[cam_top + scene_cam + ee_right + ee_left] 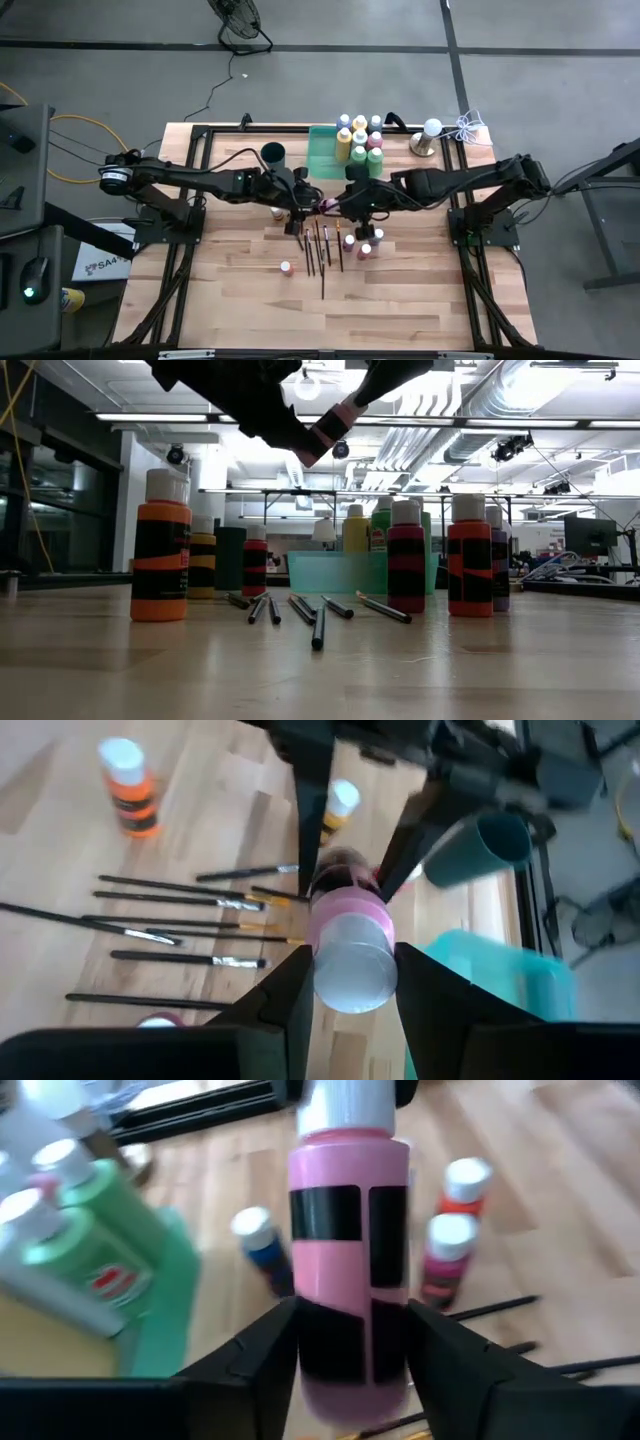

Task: Pick & Place Paint Supplies
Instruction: Put the small light pink paint bottle into the green bin

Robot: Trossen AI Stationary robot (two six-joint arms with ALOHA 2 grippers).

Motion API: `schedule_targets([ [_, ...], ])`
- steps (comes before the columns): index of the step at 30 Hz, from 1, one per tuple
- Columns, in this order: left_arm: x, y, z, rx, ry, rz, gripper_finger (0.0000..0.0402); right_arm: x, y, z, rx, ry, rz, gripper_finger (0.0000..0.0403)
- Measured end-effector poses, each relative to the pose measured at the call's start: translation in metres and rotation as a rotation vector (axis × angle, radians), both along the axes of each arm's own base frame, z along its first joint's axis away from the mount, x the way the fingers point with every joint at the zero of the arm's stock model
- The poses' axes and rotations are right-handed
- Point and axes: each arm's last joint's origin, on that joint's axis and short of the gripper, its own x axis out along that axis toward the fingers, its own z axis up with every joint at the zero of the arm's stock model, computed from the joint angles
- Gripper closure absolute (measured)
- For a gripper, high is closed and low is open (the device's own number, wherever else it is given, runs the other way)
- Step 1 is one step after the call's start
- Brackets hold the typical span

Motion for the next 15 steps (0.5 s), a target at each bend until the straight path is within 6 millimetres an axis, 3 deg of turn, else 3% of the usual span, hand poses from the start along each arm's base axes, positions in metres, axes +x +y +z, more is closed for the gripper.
schedule_targets([
  [7,-0.010,0.004,0.003,0.081,0.046,0.144,0.0205,-0.003,-0.014,-0.004,0.102,0.027,-0.165,0.0291],
  [15,-0.024,0.008,0.018,0.127,0.019,0.286,0.0204,-0.009,-0.061,-0.006,0.289,0.030,-0.455,0.0291],
])
